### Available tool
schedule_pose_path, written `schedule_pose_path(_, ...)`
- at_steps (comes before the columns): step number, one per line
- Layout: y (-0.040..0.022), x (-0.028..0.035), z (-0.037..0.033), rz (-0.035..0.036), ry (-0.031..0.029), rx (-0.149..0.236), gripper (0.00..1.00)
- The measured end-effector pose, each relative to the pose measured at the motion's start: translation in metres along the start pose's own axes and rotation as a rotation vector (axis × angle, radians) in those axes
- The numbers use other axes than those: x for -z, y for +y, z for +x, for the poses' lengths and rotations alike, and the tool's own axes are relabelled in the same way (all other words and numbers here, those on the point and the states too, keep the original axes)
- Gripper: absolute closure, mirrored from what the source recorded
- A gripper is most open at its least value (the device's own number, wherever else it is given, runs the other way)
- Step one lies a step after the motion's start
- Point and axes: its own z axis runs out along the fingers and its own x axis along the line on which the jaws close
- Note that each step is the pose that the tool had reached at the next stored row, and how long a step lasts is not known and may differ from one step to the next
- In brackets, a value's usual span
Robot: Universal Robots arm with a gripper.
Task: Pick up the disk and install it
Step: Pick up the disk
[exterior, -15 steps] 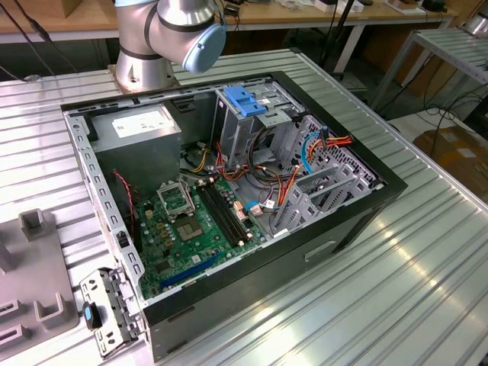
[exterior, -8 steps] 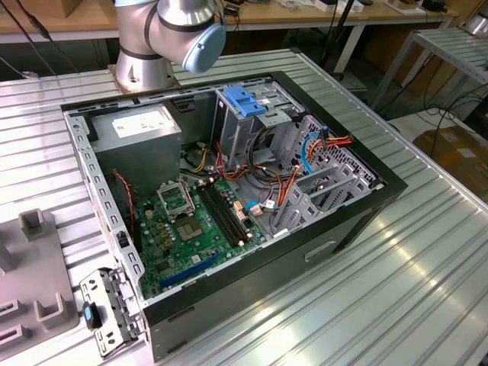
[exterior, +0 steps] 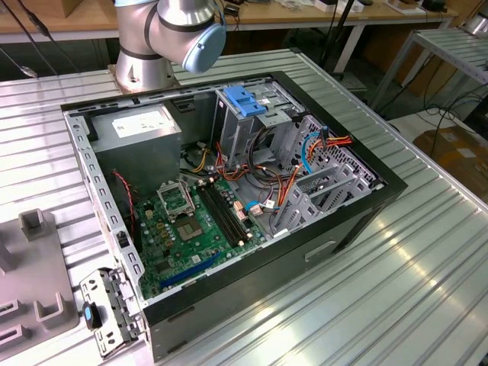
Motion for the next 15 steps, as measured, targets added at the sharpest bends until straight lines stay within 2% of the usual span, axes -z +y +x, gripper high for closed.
schedule_pose_path(7,0.0,0.0,0.0,0.0001,-0.0001,0.0,0.63)
schedule_pose_path(15,-0.0038,0.0,-0.0001,0.0,-0.0001,0.0,0.63)
